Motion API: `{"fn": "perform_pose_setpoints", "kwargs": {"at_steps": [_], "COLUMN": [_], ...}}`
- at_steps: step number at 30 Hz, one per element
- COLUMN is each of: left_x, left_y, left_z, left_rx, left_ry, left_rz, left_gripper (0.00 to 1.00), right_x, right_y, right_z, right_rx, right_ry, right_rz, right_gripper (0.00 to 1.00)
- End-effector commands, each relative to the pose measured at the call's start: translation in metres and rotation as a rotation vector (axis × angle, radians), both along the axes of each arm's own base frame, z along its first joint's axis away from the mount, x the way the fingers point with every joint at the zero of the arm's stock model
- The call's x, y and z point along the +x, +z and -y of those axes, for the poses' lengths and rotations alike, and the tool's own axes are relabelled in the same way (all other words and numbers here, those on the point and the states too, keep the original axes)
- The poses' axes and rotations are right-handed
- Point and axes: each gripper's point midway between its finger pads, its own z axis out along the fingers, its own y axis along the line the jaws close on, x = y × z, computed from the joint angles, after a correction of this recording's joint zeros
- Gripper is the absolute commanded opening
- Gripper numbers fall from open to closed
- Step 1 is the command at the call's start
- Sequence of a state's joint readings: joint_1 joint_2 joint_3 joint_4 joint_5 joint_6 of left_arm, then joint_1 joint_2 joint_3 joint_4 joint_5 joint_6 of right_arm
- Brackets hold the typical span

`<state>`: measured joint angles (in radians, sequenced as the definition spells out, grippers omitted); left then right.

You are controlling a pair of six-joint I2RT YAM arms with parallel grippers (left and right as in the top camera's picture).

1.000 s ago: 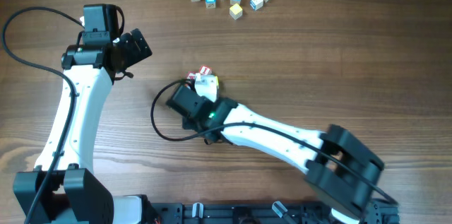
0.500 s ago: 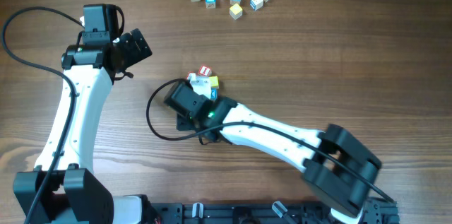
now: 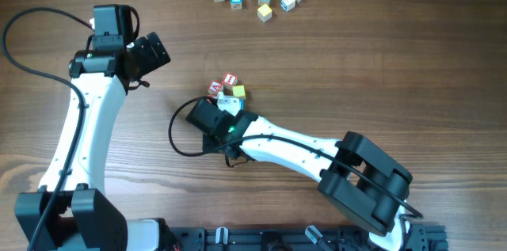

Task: Form a circle
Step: 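Lower the yellow 'M' block onto the table below the red 'I' and blue 'X'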

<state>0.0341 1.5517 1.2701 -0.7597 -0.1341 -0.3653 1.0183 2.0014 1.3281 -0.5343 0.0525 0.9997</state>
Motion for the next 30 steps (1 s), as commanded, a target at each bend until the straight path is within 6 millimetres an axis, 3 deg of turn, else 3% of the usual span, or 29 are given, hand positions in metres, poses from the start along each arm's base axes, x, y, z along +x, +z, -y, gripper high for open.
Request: {"fn": "perform_pose_setpoints", "kwargs": {"at_steps": [1, 6, 13, 17, 21, 24, 30], "left_x": [0.001, 0.001, 0.001, 0.001, 0.001, 0.001, 0.001], "left_y": [0.008, 0.008, 0.008, 0.008, 0.008, 0.008, 0.008], "left_z": [-0.003, -0.003, -0.003, -0.003, -0.003, -0.003, -0.003], "left_rx": [0.007, 0.008, 0.008, 0.007, 0.007, 0.008, 0.007], "left_ry": [0.018, 0.018, 0.018, 0.018, 0.018, 0.018, 0.018], "left_rz": [0.021, 0.021, 0.021, 0.021, 0.021, 0.021, 0.021], "left_gripper": [1.00, 1.00, 1.00, 1.00, 1.00, 1.00, 1.00], "right_x": [0.019, 0.029, 0.025, 0.006, 0.006, 0.018, 0.045], "right_y": [-0.001, 0.000, -0.001, -0.001, 0.008, 0.015, 0.016], "right_z": [0.014, 0.020, 0.017, -0.001, -0.023, -0.030, -0.013], "right_rx": [-0.042, -0.052, -0.038, 0.037, 0.128, 0.155, 0.060], "right_ry": [-0.070, -0.095, -0.084, 0.020, 0.118, 0.109, 0.028], "right_rz": [0.063, 0.083, 0.062, -0.032, -0.014, 0.047, 0.186], "right_gripper": [0.04, 0.04, 0.04, 0.04, 0.04, 0.04, 0.04]}}
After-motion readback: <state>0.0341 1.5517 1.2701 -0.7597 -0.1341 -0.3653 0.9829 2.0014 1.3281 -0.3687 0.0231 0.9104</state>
